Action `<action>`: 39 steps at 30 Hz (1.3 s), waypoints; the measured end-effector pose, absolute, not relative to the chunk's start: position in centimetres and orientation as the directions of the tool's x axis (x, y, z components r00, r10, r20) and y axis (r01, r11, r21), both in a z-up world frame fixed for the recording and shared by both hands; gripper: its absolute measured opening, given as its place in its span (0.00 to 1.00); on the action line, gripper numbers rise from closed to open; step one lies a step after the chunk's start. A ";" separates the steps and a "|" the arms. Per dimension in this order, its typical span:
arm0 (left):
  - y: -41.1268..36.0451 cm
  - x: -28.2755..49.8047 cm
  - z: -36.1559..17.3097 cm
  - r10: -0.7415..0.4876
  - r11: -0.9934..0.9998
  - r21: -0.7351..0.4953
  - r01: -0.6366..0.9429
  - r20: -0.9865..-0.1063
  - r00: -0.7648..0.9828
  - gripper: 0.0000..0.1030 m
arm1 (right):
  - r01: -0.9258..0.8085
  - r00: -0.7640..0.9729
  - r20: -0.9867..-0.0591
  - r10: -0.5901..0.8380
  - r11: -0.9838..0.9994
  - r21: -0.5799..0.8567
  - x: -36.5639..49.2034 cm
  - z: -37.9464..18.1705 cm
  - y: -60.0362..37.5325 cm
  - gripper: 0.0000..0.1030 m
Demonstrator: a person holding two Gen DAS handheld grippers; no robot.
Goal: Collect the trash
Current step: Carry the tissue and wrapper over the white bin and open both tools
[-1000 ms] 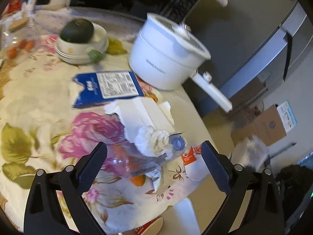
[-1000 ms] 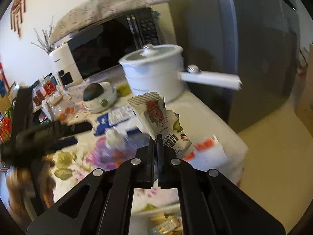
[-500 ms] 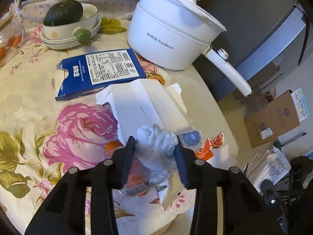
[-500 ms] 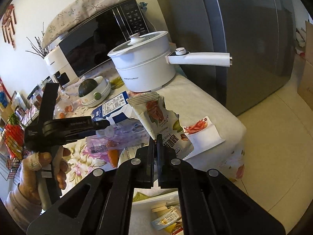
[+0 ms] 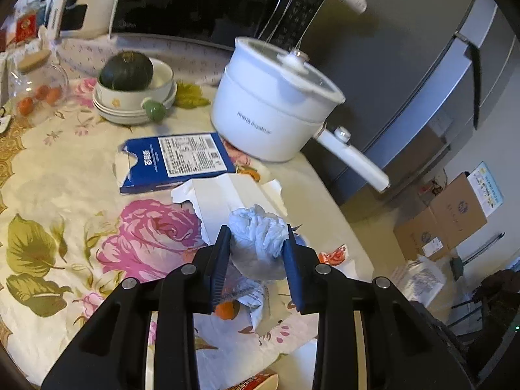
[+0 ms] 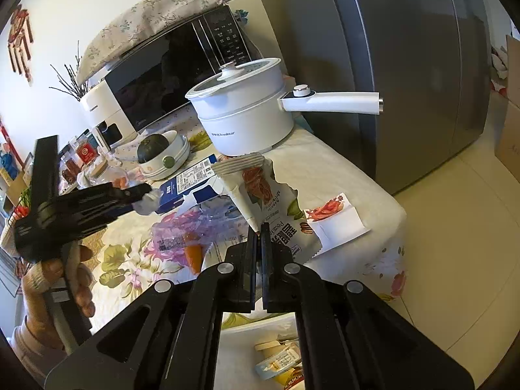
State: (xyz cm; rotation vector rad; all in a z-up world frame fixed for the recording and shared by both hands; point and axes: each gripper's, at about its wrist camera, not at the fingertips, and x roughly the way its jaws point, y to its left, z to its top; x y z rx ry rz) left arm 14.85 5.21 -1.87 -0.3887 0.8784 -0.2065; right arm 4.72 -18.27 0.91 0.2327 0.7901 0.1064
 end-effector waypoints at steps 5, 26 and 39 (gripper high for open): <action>5.4 11.8 -0.5 -0.329 0.904 -0.425 0.036 -0.640 0.695 0.31 | -0.010 0.703 -0.688 0.180 0.970 0.244 4.2 1.0 -18.2 0.01; 4.3 -2.8 -3.0 -0.401 0.882 -0.458 0.113 -0.603 0.690 0.31 | 0.008 0.614 -0.782 0.110 0.989 0.145 -6.5 -2.9 -15.7 0.02; 2.7 -5.1 -5.1 -0.423 0.887 -0.437 0.152 -0.634 0.647 0.32 | 0.093 0.591 -0.806 0.033 0.990 0.108 -9.2 -4.8 -16.8 0.59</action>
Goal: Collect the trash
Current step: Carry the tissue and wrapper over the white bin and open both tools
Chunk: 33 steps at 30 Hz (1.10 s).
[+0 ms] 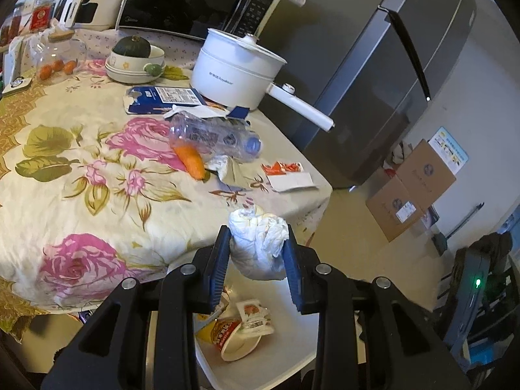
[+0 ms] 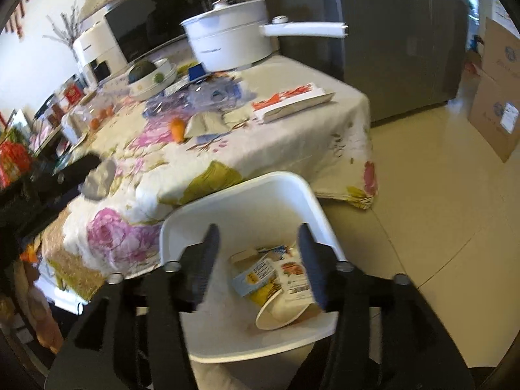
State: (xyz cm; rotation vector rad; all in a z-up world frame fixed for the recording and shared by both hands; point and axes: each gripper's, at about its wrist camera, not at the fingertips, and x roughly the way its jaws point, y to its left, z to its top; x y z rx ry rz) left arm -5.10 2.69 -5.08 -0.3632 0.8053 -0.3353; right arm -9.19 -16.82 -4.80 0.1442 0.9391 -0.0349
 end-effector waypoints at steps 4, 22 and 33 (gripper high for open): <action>1.9 -5.1 -5.5 -0.441 0.883 -0.437 0.173 -0.644 0.625 0.32 | 0.226 0.662 -0.723 -0.200 0.972 -0.062 -9.6 -3.8 -17.4 0.88; -2.4 -5.1 -12.2 -0.455 0.889 -0.393 0.233 -0.809 0.373 0.58 | 0.383 0.626 -0.666 -0.406 0.904 -0.192 -8.6 -3.9 -19.3 0.93; -0.3 -2.1 -9.3 -0.393 0.919 -0.336 0.205 -0.791 0.468 0.68 | 0.359 0.636 -0.679 -0.367 0.919 -0.160 -6.8 -3.3 -18.3 0.93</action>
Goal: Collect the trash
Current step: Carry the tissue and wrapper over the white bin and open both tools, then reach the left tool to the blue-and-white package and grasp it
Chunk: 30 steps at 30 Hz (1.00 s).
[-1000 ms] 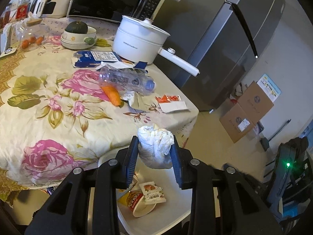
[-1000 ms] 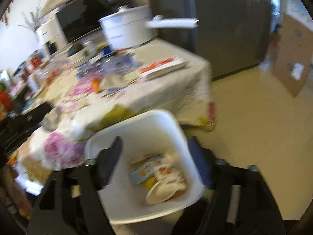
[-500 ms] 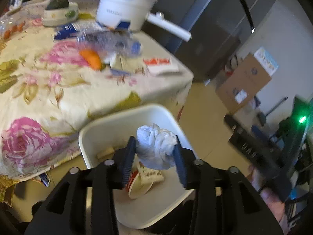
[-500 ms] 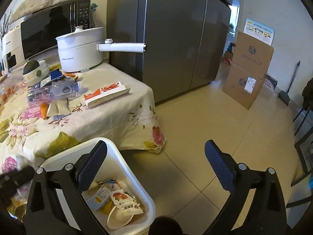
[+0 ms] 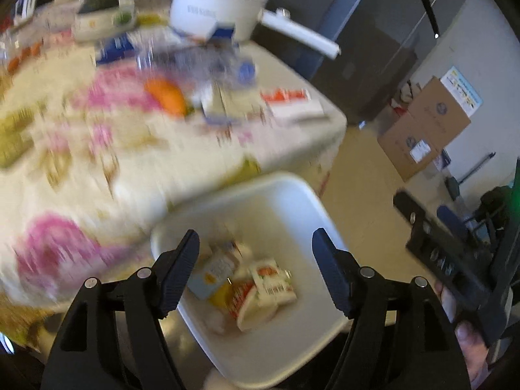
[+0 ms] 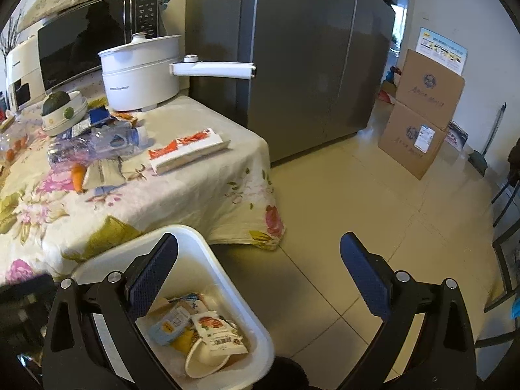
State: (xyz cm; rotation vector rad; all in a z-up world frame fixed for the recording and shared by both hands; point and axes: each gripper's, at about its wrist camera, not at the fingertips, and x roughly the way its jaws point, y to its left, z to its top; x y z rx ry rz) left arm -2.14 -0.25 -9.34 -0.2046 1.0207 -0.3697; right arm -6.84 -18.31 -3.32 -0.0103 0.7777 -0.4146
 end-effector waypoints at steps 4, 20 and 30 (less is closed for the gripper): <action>0.5 0.5 -6.2 -0.356 0.934 -0.286 0.212 -0.750 0.558 0.69 | 0.352 0.662 -0.658 -0.357 0.924 -0.147 -5.1 -1.3 -17.9 0.93; -1.9 13.5 -4.1 -0.160 0.956 0.037 0.291 -0.767 0.622 0.68 | 0.388 0.671 -0.650 -0.355 0.916 -0.100 4.6 -0.4 -18.7 0.93; -3.8 17.5 -6.6 -0.036 0.924 0.192 0.330 -0.816 0.577 0.68 | 0.393 0.664 -0.667 -0.337 0.917 -0.072 6.0 -0.6 -19.2 0.93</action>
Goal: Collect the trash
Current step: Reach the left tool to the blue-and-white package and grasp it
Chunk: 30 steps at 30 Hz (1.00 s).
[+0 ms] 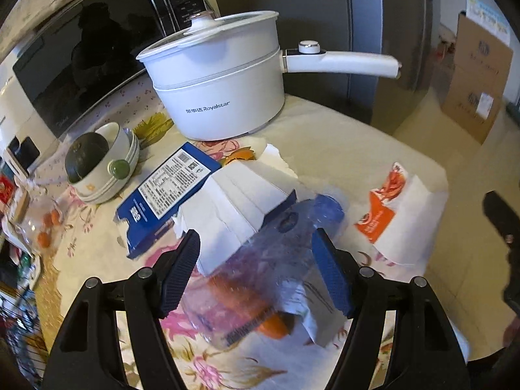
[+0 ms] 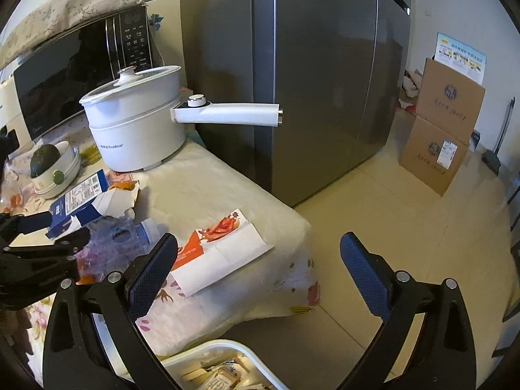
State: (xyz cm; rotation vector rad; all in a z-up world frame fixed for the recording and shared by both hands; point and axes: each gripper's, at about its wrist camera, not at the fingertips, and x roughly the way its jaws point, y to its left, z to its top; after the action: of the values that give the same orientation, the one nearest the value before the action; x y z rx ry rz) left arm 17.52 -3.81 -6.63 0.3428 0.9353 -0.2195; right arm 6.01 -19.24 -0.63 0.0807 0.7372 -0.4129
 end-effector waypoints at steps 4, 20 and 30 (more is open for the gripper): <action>-4.2 18.7 -7.2 0.006 0.915 0.234 0.328 -0.822 0.569 0.66 | 0.401 0.660 -0.675 -0.331 0.914 -0.056 6.3 -0.6 -19.7 0.93; -5.6 21.9 -8.9 0.052 0.887 0.277 0.369 -0.854 0.518 0.24 | 0.411 0.635 -0.712 -0.301 0.912 -0.019 6.8 -0.8 -21.3 0.93; -0.5 20.2 -3.2 -0.110 0.962 0.085 0.261 -0.752 0.650 0.05 | 0.393 0.628 -0.747 -0.219 0.917 0.062 7.2 -1.3 -21.7 0.93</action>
State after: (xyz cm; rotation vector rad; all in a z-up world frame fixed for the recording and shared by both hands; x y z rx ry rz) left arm 20.23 -0.52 -3.22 0.1926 0.8385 -0.2122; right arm 7.19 -21.66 -1.28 0.2288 0.8206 -0.3541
